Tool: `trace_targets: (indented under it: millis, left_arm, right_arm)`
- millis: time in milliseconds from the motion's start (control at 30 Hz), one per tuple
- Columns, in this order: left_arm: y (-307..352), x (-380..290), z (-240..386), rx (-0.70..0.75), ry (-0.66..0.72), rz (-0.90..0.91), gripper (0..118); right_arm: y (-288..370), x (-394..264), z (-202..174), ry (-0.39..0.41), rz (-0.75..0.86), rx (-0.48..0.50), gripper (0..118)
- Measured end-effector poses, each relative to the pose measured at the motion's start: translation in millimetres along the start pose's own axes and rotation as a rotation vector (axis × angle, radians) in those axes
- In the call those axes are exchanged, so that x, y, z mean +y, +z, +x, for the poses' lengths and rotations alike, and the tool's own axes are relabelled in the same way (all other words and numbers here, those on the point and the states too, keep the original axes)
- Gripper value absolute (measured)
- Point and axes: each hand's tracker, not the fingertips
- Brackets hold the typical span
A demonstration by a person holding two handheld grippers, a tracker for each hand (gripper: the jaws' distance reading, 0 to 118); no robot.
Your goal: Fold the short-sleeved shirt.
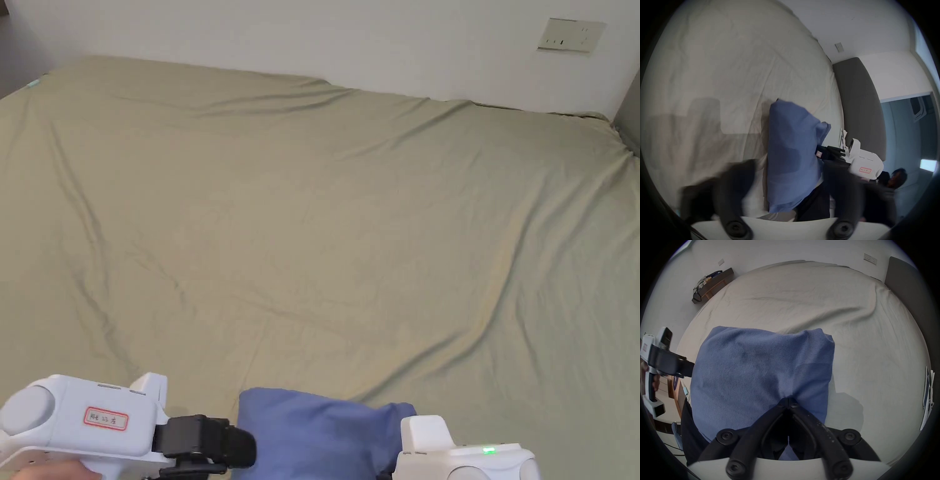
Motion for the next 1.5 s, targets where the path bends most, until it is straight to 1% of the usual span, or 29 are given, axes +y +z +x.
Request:
trace_targets:
  millis: [33,67,133,200,367,433,500,600,633,667,700,733,767,800,833,900,933,967,1033,1067,1100,1167,1233,1300,1333,1400,1500]
  left_arm:
    - [-5.3,0.1,-7.6,-0.027,0.019,-0.024,110]
    - [-6.8,0.0,-11.5,-0.075,0.017,-0.025,118]
    - [-9.6,2.9,-21.9,-0.198,0.054,-0.044,117]
    - [-19.6,0.5,-24.9,-0.263,0.065,-0.091,118]
    - [-50.4,2.1,-30.2,-0.269,0.082,-0.139,118]
    - [-58.1,2.3,-24.9,-0.367,0.072,-0.145,118]
    - [-66.5,5.0,-20.9,-0.332,0.071,-0.146,118]
    - [-68.4,6.8,-20.8,-0.349,0.081,-0.131,118]
    - [-68.1,7.2,-22.1,-0.355,0.103,-0.120,115]
    - [-66.8,7.5,-24.1,-0.356,0.113,-0.111,107]
    - [-62.5,8.1,-26.4,-0.334,0.119,-0.098,89]
    - [-57.4,8.0,-26.0,-0.266,0.103,-0.079,57]
    - [-53.5,7.3,-24.9,-0.203,0.070,-0.070,34]
    - [-51.8,6.2,-25.8,-0.130,0.038,-0.074,31]
    - [-52.0,5.2,-27.5,-0.142,0.054,-0.089,31]
    - [-52.1,4.8,-28.1,-0.194,0.084,-0.085,31]
    - [-51.3,5.0,-25.9,-0.196,0.078,-0.079,31]
    - [-51.3,5.5,-23.9,-0.183,0.066,-0.076,30]
    - [-50.7,6.1,-17.8,-0.171,0.048,-0.079,28]
    - [-49.0,6.4,-15.7,-0.170,0.044,-0.079,28]
    - [-47.5,7.9,-14.1,-0.174,0.043,-0.083,26]
    - [-43.7,8.3,-6.1,-0.173,0.023,-0.088,24]
    - [-39.5,9.9,0.2,-0.154,0.005,-0.092,24]
    - [-35.4,11.3,7.8,-0.141,-0.009,-0.095,23]
    - [-32.4,11.1,12.7,-0.137,-0.009,-0.095,23]
    - [-24.8,9.8,23.7,-0.131,-0.035,-0.084,23]
    - [-7.6,11.3,35.5,-0.133,-0.055,-0.075,23]
  right_arm:
    - [0.1,-0.3,0.2,-0.001,0.001,0.000,3]
    - [0.1,0.0,0.1,-0.002,0.001,0.002,3]
    - [-0.2,-0.5,0.6,-0.004,0.002,0.004,3]
    - [-0.7,-0.7,0.2,-0.003,0.004,0.005,3]
    - [-0.9,-3.1,-0.2,-0.005,0.014,0.003,3]
    - [-1.5,-4.0,0.5,-0.009,0.017,0.005,3]
    - [-2.7,-4.2,1.7,-0.011,0.019,0.006,3]
    - [-1.5,-6.2,1.3,-0.015,0.028,0.008,3]
    - [-1.2,-7.3,1.9,-0.020,0.033,0.010,3]
    - [-0.9,-8.4,2.8,-0.025,0.036,0.013,3]
    - [-0.4,-9.6,3.8,-0.033,0.042,0.017,3]
    - [0.8,-10.6,4.7,-0.042,0.048,0.023,3]
    - [1.8,-12.1,5.9,-0.051,0.055,0.028,3]
    - [3.0,-14.0,7.6,-0.063,0.062,0.036,3]
    - [4.9,-15.8,10.2,-0.087,0.080,0.071,3]
    - [12.8,-20.0,16.4,-0.132,0.113,0.090,3]
    - [19.6,-23.8,19.3,-0.150,0.149,0.106,3]
    - [28.0,-28.1,21.9,-0.162,0.195,0.108,3]
    - [54.6,-38.7,26.9,-0.186,0.327,0.070,3]
    - [67.0,-44.8,28.9,-0.186,0.401,0.045,3]
    - [81.2,-52.1,29.1,-0.175,0.492,-0.012,3]
    - [104.5,-66.7,25.1,-0.131,0.670,-0.151,3]
    - [125.5,-86.7,15.5,-0.082,0.904,-0.312,3]
    - [141.8,-98.0,7.6,-0.086,1.040,-0.388,3]
    - [148.4,-100.0,4.3,-0.082,1.069,-0.420,3]
    - [156.5,-96.5,0.1,-0.055,1.078,-0.470,3]
    - [162.0,-92.3,-2.5,-0.052,1.078,-0.464,3]
